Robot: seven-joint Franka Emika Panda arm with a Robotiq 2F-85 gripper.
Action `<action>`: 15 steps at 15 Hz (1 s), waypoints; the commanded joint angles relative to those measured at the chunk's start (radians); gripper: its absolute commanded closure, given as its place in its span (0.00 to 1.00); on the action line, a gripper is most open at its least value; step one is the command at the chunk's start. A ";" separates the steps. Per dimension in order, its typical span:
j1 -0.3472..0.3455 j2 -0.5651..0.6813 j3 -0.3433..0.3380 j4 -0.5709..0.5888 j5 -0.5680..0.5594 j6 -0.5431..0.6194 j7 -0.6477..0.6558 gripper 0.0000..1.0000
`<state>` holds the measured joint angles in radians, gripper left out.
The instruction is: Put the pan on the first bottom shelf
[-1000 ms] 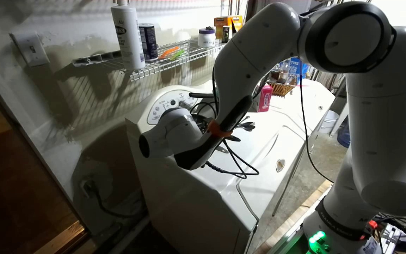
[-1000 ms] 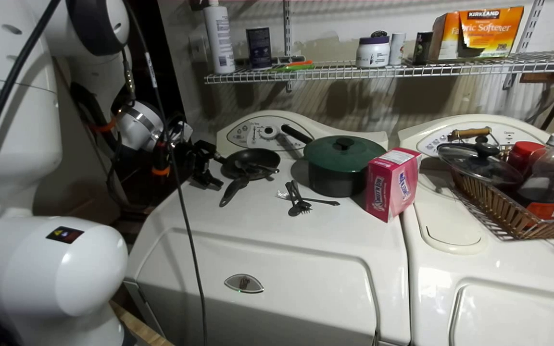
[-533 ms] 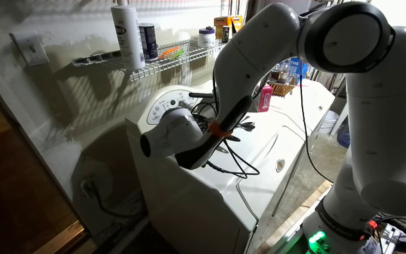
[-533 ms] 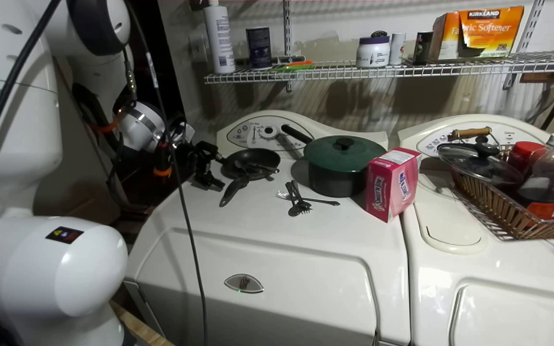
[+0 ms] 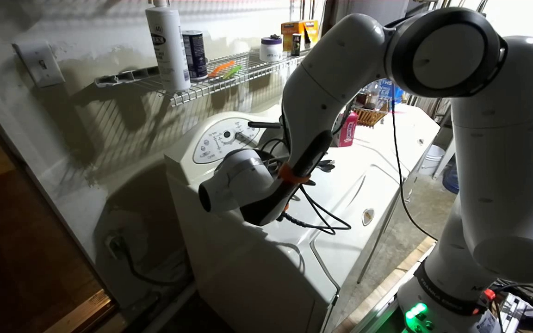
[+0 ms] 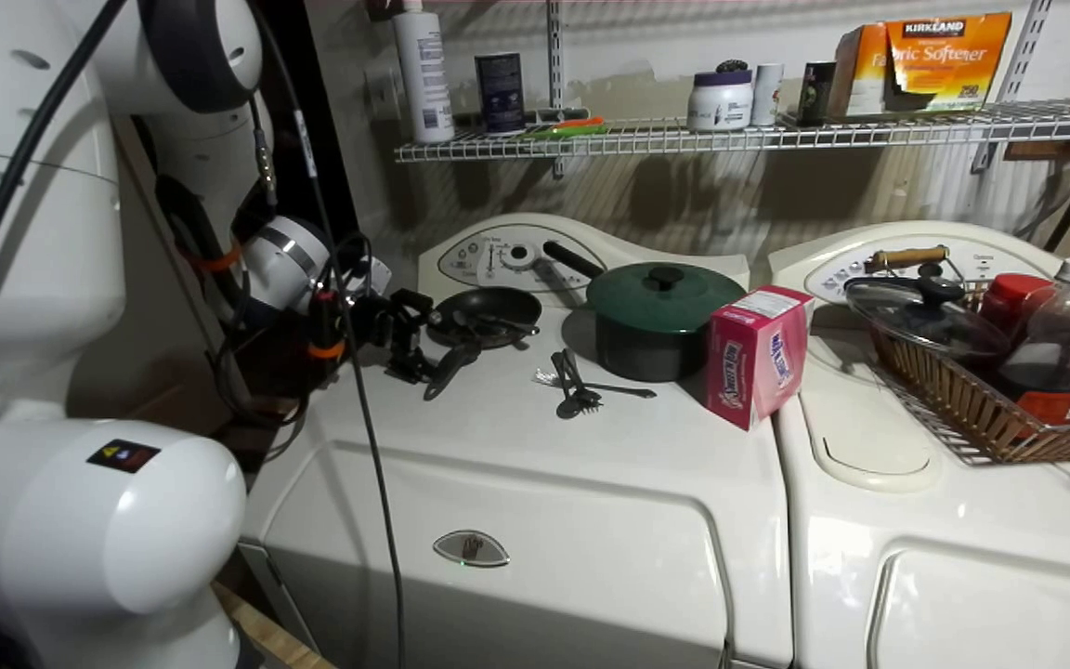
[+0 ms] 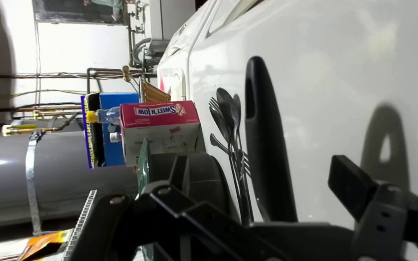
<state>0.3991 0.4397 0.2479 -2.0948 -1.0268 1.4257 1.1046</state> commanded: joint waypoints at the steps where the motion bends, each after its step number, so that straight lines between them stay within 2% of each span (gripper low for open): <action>1: -0.017 0.028 -0.014 -0.010 0.000 -0.037 0.017 0.21; 3: -0.025 0.034 -0.023 -0.018 -0.003 -0.042 0.018 0.44; 10: -0.035 0.037 -0.033 -0.021 -0.018 -0.042 0.030 0.92; 11: -0.035 0.037 -0.032 -0.019 -0.019 -0.039 0.028 0.48; 12: -0.035 0.036 -0.031 -0.019 -0.021 -0.035 0.028 0.52; 13: -0.034 0.036 -0.030 -0.019 -0.024 -0.034 0.028 0.51; 15: -0.032 0.032 -0.028 -0.020 -0.030 -0.030 0.028 0.39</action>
<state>0.3672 0.4683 0.2114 -2.1182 -1.0276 1.4010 1.1145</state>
